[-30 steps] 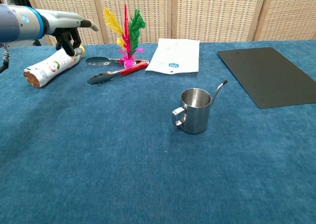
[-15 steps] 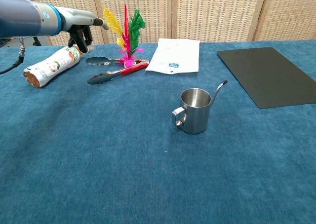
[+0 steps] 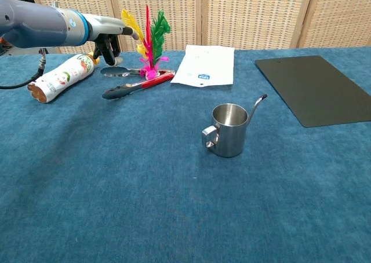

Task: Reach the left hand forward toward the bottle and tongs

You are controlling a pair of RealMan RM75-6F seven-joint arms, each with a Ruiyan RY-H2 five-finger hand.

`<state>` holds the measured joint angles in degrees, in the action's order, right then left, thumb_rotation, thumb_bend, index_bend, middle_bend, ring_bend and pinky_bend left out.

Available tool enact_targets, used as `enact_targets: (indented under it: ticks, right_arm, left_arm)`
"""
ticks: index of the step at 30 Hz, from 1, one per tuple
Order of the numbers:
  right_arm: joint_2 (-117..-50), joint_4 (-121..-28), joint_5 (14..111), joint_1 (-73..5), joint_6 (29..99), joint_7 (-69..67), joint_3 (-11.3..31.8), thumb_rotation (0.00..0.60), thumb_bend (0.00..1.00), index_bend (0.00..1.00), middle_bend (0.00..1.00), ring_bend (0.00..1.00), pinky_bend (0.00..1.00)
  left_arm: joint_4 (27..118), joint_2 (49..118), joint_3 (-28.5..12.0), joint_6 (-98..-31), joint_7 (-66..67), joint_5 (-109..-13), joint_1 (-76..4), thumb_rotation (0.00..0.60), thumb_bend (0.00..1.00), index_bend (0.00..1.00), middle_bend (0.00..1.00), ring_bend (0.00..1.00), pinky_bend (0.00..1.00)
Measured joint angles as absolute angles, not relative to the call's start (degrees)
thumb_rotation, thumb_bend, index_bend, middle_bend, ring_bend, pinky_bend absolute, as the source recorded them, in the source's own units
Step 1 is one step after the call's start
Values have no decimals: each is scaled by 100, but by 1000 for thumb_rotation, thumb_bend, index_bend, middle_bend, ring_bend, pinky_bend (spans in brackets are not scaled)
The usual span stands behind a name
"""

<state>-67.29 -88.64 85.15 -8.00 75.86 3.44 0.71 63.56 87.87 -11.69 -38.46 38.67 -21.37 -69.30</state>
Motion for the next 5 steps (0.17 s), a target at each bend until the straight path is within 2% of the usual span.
enact_targets:
  ticks: [5]
  right_arm:
    - [-6729,-8873,8524,-795,7600,352,61,600,105,0,0,0,0]
  left_arm:
    - [6366,8787,-1128,-3842,3790,-2179,-6951,600,526,0,762,802,599]
